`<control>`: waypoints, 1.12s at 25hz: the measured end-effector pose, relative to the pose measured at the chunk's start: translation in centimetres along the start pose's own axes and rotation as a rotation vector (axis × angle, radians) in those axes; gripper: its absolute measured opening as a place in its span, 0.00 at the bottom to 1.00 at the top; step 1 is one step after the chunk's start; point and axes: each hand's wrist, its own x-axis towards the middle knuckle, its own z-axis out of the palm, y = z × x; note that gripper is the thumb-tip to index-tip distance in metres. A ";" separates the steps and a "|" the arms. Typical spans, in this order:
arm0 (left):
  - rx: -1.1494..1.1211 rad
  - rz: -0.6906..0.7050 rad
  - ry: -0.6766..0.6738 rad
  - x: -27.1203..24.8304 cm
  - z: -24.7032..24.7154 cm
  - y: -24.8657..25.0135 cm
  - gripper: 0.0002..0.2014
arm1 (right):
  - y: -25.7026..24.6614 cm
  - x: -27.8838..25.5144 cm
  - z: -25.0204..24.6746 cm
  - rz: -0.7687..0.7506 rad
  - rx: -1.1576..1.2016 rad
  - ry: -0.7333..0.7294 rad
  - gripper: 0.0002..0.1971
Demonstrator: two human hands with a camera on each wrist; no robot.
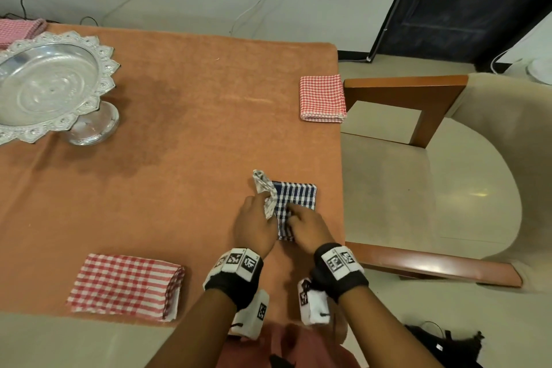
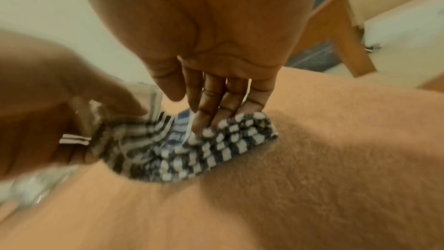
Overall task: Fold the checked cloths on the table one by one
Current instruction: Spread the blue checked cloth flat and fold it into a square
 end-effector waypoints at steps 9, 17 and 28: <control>0.251 0.483 -0.304 -1.6 2.3 2.0 0.17 | 1.2 3.6 -2.5 0.157 0.253 0.084 0.03; 0.502 0.302 -0.288 -1.7 3.6 -0.5 0.35 | 1.8 0.9 -2.5 0.336 0.015 0.254 0.10; 0.084 -0.190 -0.102 -2.6 3.4 -0.6 0.31 | 0.8 4.4 -4.3 -0.052 -0.297 0.085 0.31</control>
